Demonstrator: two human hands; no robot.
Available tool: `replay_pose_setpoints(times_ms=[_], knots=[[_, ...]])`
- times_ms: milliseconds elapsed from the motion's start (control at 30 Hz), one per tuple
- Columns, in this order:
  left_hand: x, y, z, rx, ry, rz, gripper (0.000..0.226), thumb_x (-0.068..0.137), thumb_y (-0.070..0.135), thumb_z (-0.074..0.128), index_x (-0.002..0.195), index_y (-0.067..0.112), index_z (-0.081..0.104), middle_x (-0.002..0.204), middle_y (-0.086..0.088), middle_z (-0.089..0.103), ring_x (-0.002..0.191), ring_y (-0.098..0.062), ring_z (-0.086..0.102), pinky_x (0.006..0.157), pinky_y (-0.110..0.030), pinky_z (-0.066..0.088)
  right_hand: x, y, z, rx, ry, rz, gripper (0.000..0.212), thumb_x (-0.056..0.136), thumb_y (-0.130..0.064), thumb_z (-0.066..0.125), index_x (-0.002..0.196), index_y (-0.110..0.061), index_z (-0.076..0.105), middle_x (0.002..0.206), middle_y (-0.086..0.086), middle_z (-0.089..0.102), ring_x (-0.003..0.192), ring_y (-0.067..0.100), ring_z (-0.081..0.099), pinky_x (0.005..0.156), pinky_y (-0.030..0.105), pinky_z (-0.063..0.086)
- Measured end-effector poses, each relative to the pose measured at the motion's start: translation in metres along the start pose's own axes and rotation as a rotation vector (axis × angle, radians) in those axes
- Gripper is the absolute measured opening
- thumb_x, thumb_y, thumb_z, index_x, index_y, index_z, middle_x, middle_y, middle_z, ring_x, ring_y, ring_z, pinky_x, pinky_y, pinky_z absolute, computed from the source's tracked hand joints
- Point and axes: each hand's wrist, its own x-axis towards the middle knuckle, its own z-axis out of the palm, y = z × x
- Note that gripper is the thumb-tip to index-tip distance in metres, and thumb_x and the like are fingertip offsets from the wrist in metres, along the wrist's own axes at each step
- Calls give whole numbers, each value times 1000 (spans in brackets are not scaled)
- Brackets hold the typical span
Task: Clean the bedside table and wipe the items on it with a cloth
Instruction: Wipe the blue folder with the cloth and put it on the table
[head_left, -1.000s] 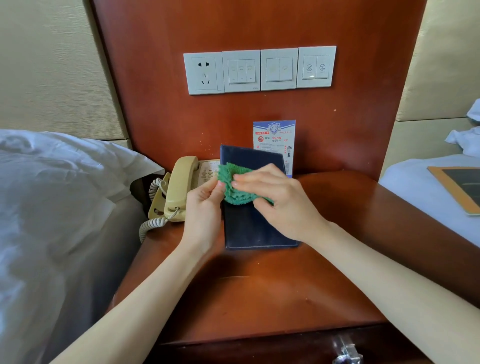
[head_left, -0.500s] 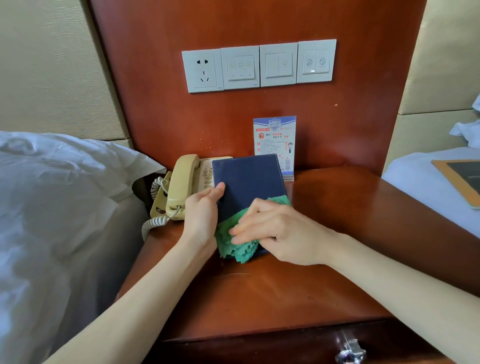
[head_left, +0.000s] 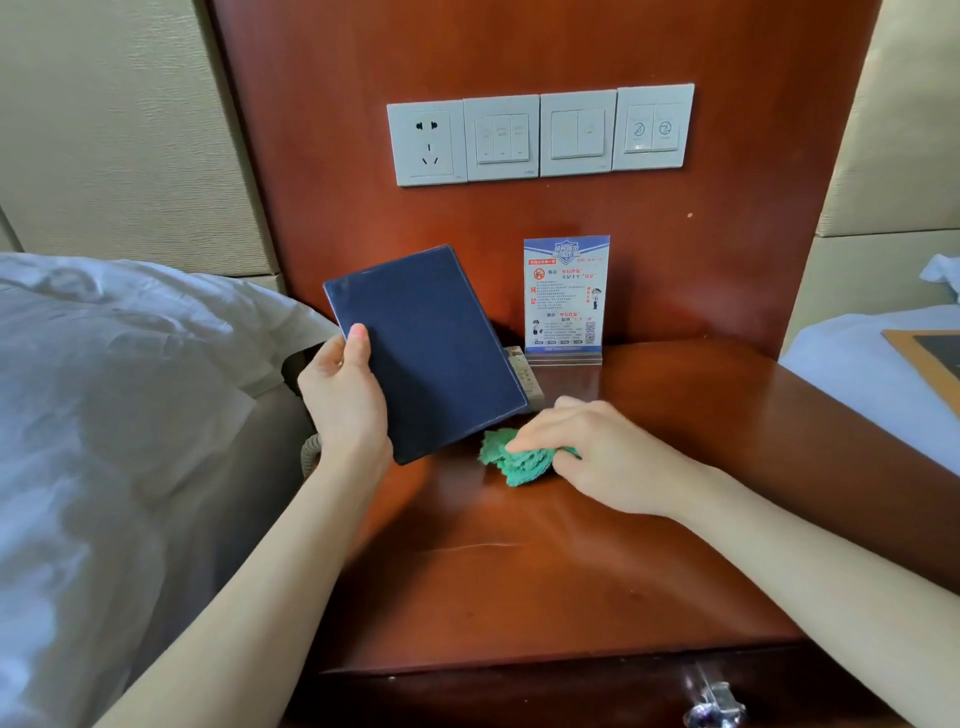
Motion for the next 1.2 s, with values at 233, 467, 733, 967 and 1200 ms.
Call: replay_pose_setpoints(times_ms=[233, 467, 733, 967, 1200], knots=[[-1, -4, 1, -14, -12, -19, 28, 98, 31, 49, 82, 8, 55, 84, -2, 43, 78, -18, 35, 73, -34, 28, -4, -1, -12, 115, -71, 42, 43, 88, -4, 54, 102, -40, 72, 98, -32, 60, 107, -2, 52, 83, 9, 45], [-4, -1, 1, -35, 40, -107, 30, 100, 32, 48, 80, 11, 56, 80, 1, 53, 81, -17, 46, 75, -33, 37, -4, -26, -27, 394, -290, -87, 38, 66, 3, 41, 60, -20, 71, 73, -2, 68, 78, 21, 57, 81, 37, 47], [-4, -4, 6, 6, 20, -135, 28, 100, 33, 46, 98, 14, 67, 93, 6, 66, 89, -13, 58, 85, -31, 46, 5, -1, -34, 1091, 332, 395, 40, 77, 15, 38, 79, -6, 71, 86, 16, 70, 82, 28, 66, 68, 31, 53], [-15, -4, 13, -17, -13, -96, 31, 102, 29, 43, 77, 17, 56, 75, 8, 55, 69, -6, 47, 65, -22, 37, 4, -8, -21, 864, 538, 293, 42, 84, 9, 47, 108, -19, 67, 113, -2, 68, 106, 16, 63, 89, 32, 52], [-12, -3, 9, 21, 93, -50, 30, 101, 34, 43, 76, 19, 51, 72, 10, 50, 66, -5, 43, 64, -21, 35, 3, -16, -14, 678, 306, 136, 23, 84, -24, 66, 103, -36, 70, 111, -17, 59, 109, 1, 55, 96, 22, 42]])
